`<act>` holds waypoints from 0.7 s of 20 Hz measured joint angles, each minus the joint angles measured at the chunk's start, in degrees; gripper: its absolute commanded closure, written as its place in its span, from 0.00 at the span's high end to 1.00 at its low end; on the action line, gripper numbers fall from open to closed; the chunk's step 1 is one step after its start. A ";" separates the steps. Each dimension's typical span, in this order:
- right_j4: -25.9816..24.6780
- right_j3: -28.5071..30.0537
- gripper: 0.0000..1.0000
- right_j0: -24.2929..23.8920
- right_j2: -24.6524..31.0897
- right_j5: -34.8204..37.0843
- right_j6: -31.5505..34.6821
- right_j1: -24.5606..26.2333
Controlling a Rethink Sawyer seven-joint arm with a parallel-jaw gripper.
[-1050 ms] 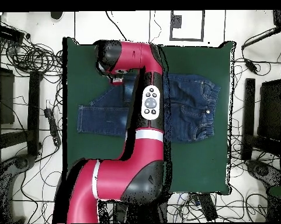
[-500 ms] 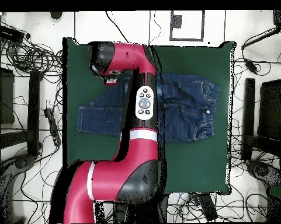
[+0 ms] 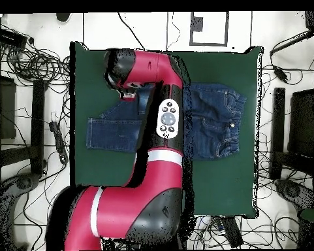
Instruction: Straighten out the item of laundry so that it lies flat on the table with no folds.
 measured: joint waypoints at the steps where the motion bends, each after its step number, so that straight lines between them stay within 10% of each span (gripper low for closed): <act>1: -0.07 0.99 0.00 -0.06 -0.01 -0.67 0.00 -0.64; 14: -0.35 9.70 0.00 -0.08 0.01 -12.38 0.00 -6.04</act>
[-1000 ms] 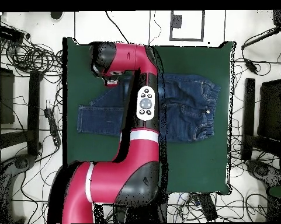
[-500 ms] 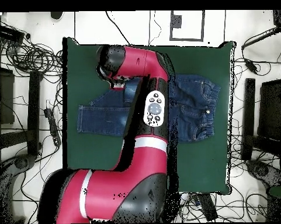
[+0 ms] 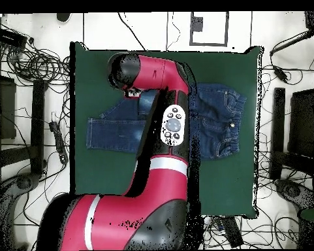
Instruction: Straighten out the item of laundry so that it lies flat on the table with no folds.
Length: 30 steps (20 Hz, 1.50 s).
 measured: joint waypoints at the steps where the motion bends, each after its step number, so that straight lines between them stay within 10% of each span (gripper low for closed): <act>1: 0.01 0.28 0.00 0.06 0.01 -0.74 0.00 0.03; 30: -5.22 17.37 0.00 -0.67 0.21 -8.02 0.00 -5.91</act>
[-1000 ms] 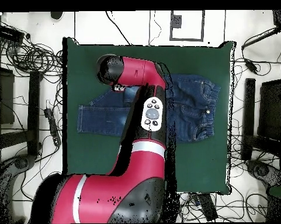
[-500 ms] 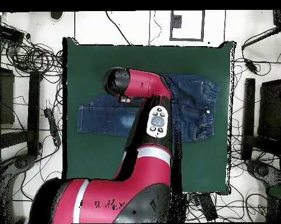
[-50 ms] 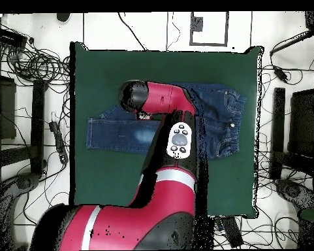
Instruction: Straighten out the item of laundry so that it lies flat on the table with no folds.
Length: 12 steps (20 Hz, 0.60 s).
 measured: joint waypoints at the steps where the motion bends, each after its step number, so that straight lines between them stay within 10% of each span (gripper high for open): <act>1: -0.07 0.00 0.00 0.09 0.00 0.01 0.00 0.01; 12: -0.23 0.00 0.00 1.20 0.00 -0.97 0.00 0.08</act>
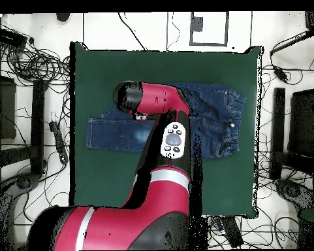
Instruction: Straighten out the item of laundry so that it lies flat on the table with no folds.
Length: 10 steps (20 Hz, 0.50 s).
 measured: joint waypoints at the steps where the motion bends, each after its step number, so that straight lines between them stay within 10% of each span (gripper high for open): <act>1: 0.01 0.00 0.00 0.10 0.00 -0.27 0.00 0.04; 10: 1.79 -0.01 0.00 1.89 -0.01 -2.58 0.00 1.42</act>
